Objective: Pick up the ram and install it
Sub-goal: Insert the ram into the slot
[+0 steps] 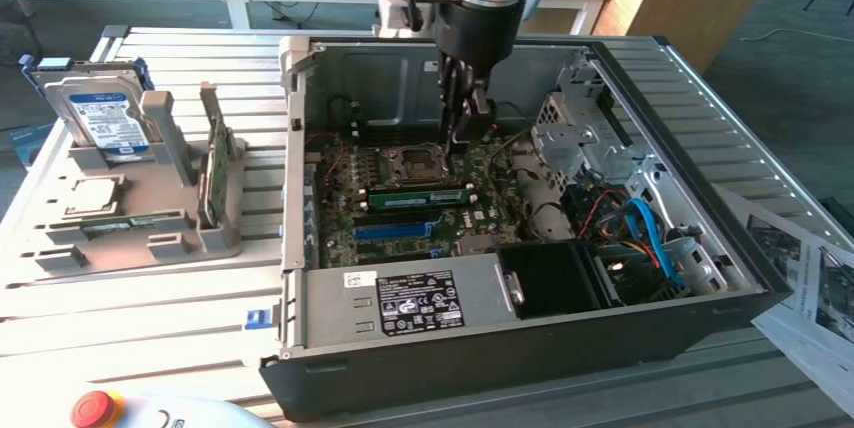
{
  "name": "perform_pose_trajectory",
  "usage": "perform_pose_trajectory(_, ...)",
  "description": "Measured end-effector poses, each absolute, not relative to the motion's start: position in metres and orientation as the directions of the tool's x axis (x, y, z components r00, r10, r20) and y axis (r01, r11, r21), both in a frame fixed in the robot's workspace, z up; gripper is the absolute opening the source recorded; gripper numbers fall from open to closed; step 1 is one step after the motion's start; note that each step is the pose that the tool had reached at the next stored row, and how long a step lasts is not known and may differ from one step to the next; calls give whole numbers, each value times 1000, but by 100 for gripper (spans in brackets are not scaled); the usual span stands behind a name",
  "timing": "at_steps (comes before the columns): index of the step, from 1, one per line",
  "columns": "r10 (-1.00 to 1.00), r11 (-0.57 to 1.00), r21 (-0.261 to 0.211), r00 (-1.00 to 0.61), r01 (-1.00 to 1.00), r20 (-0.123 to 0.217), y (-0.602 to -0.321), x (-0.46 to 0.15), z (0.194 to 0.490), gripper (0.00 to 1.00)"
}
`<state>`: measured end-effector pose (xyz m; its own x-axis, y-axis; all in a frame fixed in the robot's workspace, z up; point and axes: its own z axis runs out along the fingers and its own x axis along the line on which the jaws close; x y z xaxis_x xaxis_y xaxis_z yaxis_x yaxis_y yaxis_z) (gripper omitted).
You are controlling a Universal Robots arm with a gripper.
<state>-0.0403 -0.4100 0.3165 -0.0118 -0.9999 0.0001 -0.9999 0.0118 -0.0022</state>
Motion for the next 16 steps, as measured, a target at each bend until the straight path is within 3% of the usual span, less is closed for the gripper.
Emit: perform_pose_trajectory(16, -1000, 12, -2, -12, -1000, 0, -410, -40, 342, 46)
